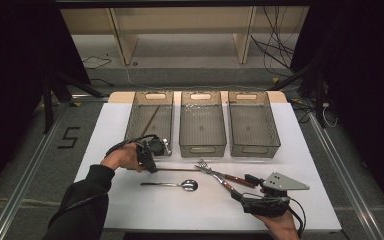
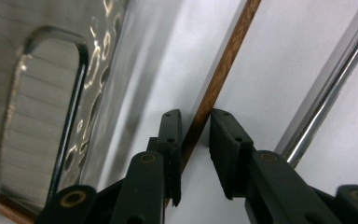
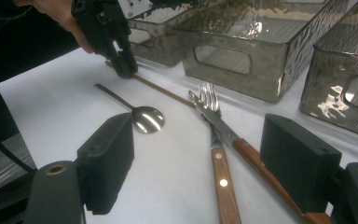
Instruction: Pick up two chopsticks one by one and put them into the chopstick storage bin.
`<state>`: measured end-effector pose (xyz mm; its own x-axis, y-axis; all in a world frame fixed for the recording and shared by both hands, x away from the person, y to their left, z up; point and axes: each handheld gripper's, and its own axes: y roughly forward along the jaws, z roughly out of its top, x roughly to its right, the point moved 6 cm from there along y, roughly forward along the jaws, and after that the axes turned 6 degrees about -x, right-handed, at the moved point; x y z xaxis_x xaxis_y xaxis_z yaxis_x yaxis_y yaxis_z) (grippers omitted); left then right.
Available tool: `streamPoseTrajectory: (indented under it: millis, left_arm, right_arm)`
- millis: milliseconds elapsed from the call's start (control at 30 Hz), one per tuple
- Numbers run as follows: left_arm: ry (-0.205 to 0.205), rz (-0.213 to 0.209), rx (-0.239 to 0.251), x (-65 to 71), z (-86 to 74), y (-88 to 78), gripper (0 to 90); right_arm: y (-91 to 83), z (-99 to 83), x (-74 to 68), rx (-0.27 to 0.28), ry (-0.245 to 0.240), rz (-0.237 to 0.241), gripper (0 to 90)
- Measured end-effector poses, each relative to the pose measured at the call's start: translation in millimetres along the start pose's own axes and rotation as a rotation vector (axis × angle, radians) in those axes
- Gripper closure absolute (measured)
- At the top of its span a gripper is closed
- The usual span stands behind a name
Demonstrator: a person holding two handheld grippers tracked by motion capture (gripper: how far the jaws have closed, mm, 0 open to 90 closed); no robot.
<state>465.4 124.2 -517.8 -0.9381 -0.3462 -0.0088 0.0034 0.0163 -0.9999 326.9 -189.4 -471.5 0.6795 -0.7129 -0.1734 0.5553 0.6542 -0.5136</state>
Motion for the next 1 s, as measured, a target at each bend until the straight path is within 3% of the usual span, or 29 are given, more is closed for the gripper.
streamPoseTrajectory:
  millis: [200, 467, 667, 800, 1000]
  left_arm:
    - [0.024, -0.008, -0.018, 4.4, -4.0, 0.3, 82.1]
    - [0.070, 0.006, -0.004, 7.0, -7.2, 0.0, 84.0]
    - [0.061, 0.003, 0.040, 7.2, -8.7, -3.7, 84.3]
    - [0.089, 0.012, 0.053, 9.6, -9.8, -8.5, 84.4]
    - [0.095, 0.035, 0.081, 15.6, -9.1, -16.6, 84.5]
  right_arm:
    - [0.4, 0.1, -0.3, -0.001, 0.000, 0.000, 26.6]
    - [0.6, -0.1, -0.2, -0.003, 0.001, 0.000, 26.6]
    - [0.9, -0.2, -0.2, -0.004, 0.002, 0.000, 26.7]
    - [1.1, -0.2, -0.1, -0.004, 0.002, -0.001, 26.6]
    - [1.1, -0.2, -0.6, -0.004, 0.000, 0.000, 26.7]
